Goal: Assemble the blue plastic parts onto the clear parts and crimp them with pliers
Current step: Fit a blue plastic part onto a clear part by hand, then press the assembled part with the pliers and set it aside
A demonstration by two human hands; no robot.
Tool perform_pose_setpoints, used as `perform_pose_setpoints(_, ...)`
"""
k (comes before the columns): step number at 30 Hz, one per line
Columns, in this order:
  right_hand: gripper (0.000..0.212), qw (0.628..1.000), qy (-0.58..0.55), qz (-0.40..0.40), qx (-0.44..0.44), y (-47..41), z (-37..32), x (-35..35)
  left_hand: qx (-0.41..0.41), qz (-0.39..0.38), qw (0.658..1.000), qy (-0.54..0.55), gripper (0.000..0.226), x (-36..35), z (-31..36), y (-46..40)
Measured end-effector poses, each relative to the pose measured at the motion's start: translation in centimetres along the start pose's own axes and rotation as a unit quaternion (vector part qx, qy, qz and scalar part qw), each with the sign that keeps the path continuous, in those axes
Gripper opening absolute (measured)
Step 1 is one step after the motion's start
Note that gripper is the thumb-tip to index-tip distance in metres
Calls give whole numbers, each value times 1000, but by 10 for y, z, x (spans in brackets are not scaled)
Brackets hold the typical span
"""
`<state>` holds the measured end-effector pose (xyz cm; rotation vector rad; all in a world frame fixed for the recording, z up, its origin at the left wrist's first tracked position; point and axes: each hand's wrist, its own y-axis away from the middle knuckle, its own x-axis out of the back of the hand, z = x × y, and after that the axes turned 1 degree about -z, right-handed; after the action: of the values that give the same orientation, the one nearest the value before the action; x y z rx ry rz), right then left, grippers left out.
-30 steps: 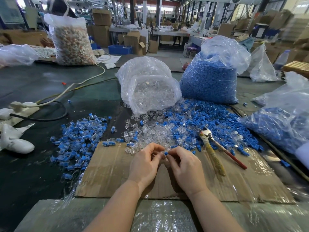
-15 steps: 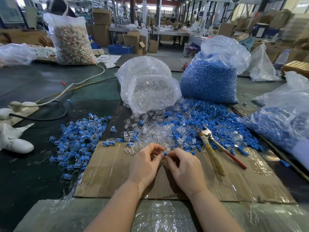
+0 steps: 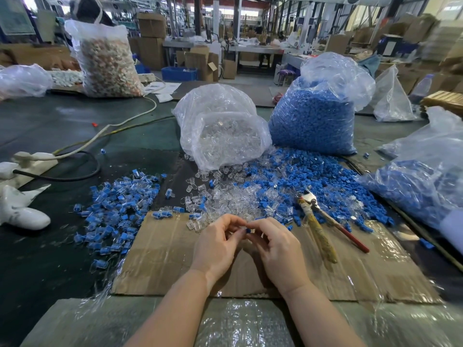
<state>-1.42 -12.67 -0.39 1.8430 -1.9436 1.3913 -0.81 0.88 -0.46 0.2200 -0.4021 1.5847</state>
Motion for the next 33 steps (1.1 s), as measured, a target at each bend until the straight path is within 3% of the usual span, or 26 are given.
perform_pose_setpoints(4,43,1000,-5,1,-6,-1,-3,1,2,-3,1000,0,12,0,1,0)
perform_pose_setpoints(7,37,1000,1,-6,-1,0,-2,2,5,-3,1000,4,12,-1,1,0)
perform_pose_setpoints(10,15,1000,22,-4,2,0,1,0,4,0,1000,3,14,-1,1,-1)
perform_pose_setpoints(15,23,991,124,56,-8,-2,6,12,19,-4,999,32,17,-1,2,-1)
perform_pose_setpoints(18,35,963,214,75,-149,-9,14,31,23,0,999,31,19,-2,0,-2)
perform_pose_setpoints(22,69,852,362,-79,-370,-14,35,57,25,6,999,40,20,-2,0,-4)
perform_pose_setpoints(25,78,824,356,-155,-413,-14,46,65,32,12,998,60,18,-1,0,-7)
perform_pose_setpoints(33,40,858,352,-122,-354,-23,27,67,75,31,987,142,12,2,5,-14)
